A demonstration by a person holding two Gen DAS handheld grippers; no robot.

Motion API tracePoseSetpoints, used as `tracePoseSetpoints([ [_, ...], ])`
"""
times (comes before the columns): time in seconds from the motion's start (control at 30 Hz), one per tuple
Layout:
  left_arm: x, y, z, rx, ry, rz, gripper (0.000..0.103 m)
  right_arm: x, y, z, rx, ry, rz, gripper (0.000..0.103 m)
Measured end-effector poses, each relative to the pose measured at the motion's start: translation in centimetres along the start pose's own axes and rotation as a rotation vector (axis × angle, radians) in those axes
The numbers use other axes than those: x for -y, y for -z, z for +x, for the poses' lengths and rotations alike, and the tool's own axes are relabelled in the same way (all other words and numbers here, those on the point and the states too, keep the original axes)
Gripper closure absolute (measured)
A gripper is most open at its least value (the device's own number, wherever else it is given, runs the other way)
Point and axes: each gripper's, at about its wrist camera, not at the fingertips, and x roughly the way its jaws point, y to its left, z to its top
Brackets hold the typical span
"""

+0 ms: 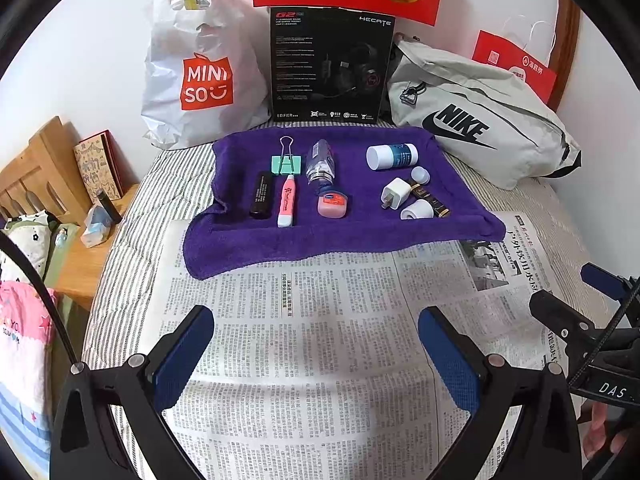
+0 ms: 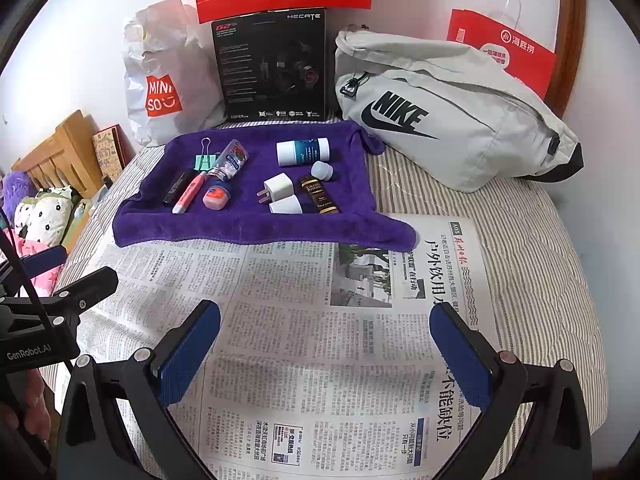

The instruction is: Organize rigid objects

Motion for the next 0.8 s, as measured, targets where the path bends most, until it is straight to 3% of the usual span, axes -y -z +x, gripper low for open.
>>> tracePoseSetpoints([
  [0.8,-0.16,0.04,-0.08,-0.002,-0.001,0.002,0.000,-0.10,0.10,-0.36,0.002,-0.003,0.005,0.000],
])
